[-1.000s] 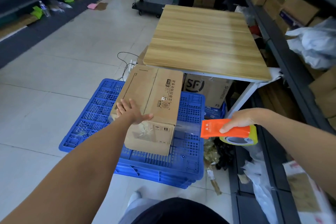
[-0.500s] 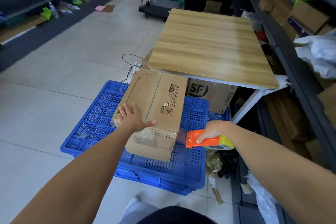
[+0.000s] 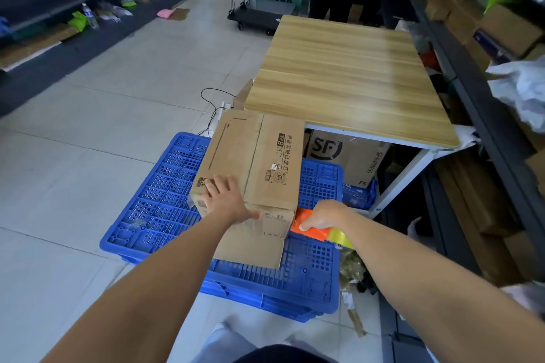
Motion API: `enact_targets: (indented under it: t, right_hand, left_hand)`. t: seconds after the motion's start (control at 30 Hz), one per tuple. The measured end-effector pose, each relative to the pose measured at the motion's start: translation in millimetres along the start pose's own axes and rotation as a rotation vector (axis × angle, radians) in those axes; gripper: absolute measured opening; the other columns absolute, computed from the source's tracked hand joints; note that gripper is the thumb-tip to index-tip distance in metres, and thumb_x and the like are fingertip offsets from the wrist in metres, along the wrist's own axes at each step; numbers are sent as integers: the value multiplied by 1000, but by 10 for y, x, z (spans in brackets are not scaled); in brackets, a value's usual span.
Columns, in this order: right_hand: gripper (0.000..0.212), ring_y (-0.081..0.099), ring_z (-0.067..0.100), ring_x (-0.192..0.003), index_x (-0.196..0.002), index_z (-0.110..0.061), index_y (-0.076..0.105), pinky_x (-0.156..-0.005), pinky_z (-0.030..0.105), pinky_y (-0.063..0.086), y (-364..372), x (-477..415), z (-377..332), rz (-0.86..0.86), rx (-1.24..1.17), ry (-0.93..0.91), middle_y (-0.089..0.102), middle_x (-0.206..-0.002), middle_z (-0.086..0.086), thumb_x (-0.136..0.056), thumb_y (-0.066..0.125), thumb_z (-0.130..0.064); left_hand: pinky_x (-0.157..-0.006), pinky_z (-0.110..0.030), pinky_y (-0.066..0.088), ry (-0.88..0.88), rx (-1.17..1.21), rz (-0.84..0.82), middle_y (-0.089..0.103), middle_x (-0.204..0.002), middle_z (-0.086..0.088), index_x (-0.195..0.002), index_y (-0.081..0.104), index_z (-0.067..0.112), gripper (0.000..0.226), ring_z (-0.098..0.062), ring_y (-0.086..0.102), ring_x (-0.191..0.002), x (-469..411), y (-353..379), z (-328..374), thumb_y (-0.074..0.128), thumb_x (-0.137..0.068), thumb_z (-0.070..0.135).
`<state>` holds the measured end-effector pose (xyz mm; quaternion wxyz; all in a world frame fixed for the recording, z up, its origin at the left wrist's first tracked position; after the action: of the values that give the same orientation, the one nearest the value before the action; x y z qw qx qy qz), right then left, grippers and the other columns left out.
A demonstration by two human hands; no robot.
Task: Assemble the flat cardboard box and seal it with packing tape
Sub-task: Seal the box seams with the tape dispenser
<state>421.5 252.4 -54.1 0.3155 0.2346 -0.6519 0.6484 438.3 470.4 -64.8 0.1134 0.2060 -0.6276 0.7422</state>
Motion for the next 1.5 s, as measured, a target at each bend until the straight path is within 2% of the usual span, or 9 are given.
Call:
enact_targets:
  t: [0.2,0.33,0.47,0.77,0.9,1.0,1.3,1.43,1.5]
  right_hand:
    - [70,53,25,-117,-133,-13,48,-90,31,44,-148,33,71,-77,9,25,52,-133,6,-79,63,-56]
    - [74,52,26,-118,-135,-14,46,-96,33,44,-160,12,-10,-94,50,22,51,-133,7,-79,62,-58]
    - [74,51,26,-121,-136,-13,45,-94,33,43,-97,-6,-13,-86,30,36,50,-136,7,-80,62,-57]
    - [45,57,25,-109,-105,-18,55,-88,37,46,-150,-66,-122,5,288,45,54,-98,-1,-75,66,-50]
    - [66,51,28,-120,-132,-14,48,-90,34,43,-92,-120,-135,-177,108,67,51,-132,8,-83,60,-55]
    - [76,47,29,-126,-142,-13,40,-100,36,42,-34,-136,-137,-199,82,78,45,-141,9,-83,59,-57]
    - [57,48,28,-126,-136,-10,45,-100,33,39,-32,-77,-167,-276,-67,37,46,-114,8,-94,49,-48]
    - [41,55,17,-86,-114,-12,57,-78,27,41,31,-104,-103,-308,-158,45,54,-95,4,-96,46,-47]
    - [35,54,17,-84,-106,-14,56,-75,25,41,42,-117,-90,-276,-114,74,54,-97,5,-96,45,-47]
  left_hand:
    - [-117,-58,6,122,4,-104,2,-159,-18,-150,16,16,116,-42,2,-146,-95,-247,-69,69,-62,70]
    - [-119,-55,1,315,11,-9,-5,-162,-5,-153,10,26,91,-34,-5,-148,-82,-219,154,60,-83,54]
    - [-114,-63,-1,252,45,-21,-10,-162,2,-151,6,37,87,-40,-15,-145,-185,-97,19,60,-84,51]
    - [-110,-68,-2,276,9,38,-1,-160,3,-147,15,42,86,-38,-14,-146,-227,-40,17,64,-79,57]
    - [-110,-69,-1,283,-4,48,0,-160,3,-147,16,42,85,-38,-13,-146,-249,-43,-4,63,-78,60]
    - [-110,-69,0,291,-27,60,2,-159,3,-146,16,43,86,-38,-10,-146,-254,-27,-15,62,-76,64]
    - [-109,-70,1,295,-50,66,5,-158,3,-146,18,44,85,-39,-3,-145,-263,-46,-6,61,-76,64]
    - [-109,-71,1,297,-60,71,5,-158,3,-145,18,44,84,-40,-2,-145,-269,-28,0,61,-76,64]
    - [-109,-71,1,297,-65,76,4,-158,2,-146,18,44,84,-41,-3,-145,-253,-10,2,61,-77,64]
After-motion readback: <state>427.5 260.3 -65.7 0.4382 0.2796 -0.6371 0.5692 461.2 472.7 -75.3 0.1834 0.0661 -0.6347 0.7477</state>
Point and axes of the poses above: each hand's wrist, its own x-axis away from the middle knuckle, its own y-axis out of the palm, z = x × y, the point moved 3 cm from there along -x, towards the middle knuckle
